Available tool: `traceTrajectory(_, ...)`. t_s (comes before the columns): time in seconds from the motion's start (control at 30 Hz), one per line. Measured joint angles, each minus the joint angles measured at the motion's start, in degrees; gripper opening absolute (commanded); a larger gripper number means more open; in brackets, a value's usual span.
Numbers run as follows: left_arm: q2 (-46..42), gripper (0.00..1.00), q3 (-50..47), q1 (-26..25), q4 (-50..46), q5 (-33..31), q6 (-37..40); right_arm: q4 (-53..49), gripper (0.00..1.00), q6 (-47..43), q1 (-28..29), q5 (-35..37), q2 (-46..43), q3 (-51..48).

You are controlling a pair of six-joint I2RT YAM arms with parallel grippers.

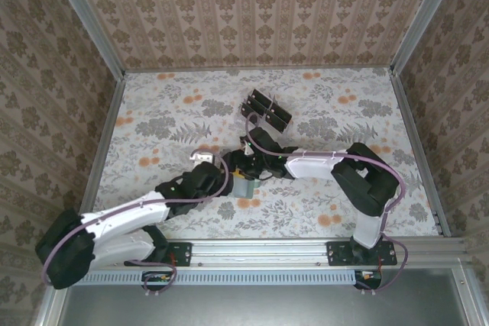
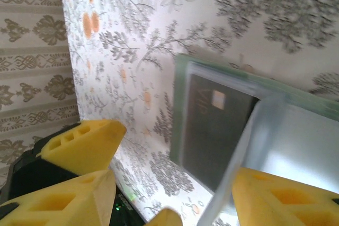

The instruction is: Put the credit cards into the card holder

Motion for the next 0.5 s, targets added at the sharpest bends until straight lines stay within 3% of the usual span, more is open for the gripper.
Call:
traceTrajectory(0.23, -7.4, 1.00, -2.2, 1.2, -3.1, -1.4, -1.2, -1.8, 0.60, -0.2, 1.4, -0.3, 6.8, 6.6)
traceTrajectory(0.5, -8.9, 1.00, -3.0, 2.4, -4.7, -1.5, -2.0, -7.1, 0.60, -2.1, 1.8, -0.7, 9.6, 11.2)
